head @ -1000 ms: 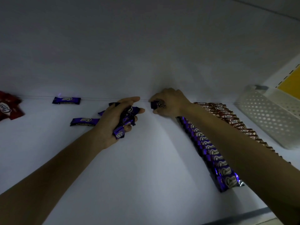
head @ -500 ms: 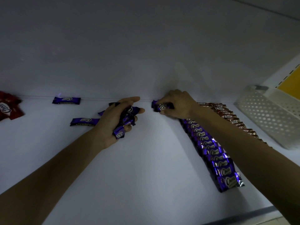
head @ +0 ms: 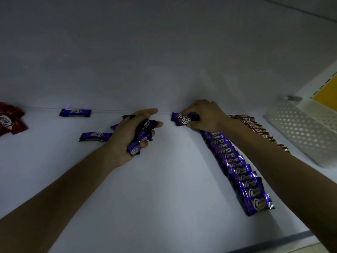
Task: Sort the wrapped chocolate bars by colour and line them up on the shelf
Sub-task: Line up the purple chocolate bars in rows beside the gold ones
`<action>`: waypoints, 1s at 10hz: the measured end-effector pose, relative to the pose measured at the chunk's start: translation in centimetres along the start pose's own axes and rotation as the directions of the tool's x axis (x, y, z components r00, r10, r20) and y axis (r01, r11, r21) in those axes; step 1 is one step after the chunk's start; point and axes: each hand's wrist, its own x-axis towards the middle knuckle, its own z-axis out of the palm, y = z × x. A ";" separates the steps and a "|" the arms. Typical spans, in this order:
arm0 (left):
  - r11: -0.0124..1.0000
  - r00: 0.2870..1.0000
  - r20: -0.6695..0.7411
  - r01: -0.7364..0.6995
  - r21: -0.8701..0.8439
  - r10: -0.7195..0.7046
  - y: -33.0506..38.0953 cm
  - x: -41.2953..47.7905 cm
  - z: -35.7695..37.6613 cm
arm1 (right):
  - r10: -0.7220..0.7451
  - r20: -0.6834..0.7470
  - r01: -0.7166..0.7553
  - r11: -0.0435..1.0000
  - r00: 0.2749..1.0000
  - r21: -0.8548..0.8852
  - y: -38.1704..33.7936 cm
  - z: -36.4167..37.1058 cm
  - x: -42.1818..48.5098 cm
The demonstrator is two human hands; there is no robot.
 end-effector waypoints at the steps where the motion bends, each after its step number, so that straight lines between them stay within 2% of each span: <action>1: 1.000 1.000 0.006 0.003 0.001 -0.003 0.0 0.0 0.0 | -0.031 -0.025 0.031 1.000 0.999 0.003 -0.7 -0.1 -0.3; 4: 1.000 1.000 0.009 -0.002 0.009 0.002 0.0 0.0 0.1 | -0.038 -0.115 0.042 0.998 0.993 0.039 -1.5 1.0 -0.3; 5: 1.000 1.000 0.003 -0.004 0.006 0.004 0.1 -0.1 0.1 | 0.003 -0.202 0.019 0.994 0.979 0.107 -1.1 1.1 -0.2; 6: 1.000 1.000 0.002 -0.007 0.013 0.007 0.0 -0.1 0.2 | 0.098 -0.229 -0.068 0.988 0.969 0.137 -0.5 1.0 0.3; 7: 1.000 1.000 -0.001 -0.003 0.015 0.003 0.0 -0.1 0.2 | 0.179 -0.162 -0.131 0.954 0.970 0.271 -0.4 0.8 1.1; 8: 1.000 1.000 0.003 -0.001 0.011 0.001 0.1 0.0 0.1 | 0.170 -0.066 -0.144 0.945 0.983 0.293 -0.6 1.0 1.7; 10: 1.000 1.000 0.005 -0.001 0.002 0.001 0.0 0.0 0.1 | 0.157 -0.070 -0.135 0.958 0.985 0.253 -0.4 1.1 2.0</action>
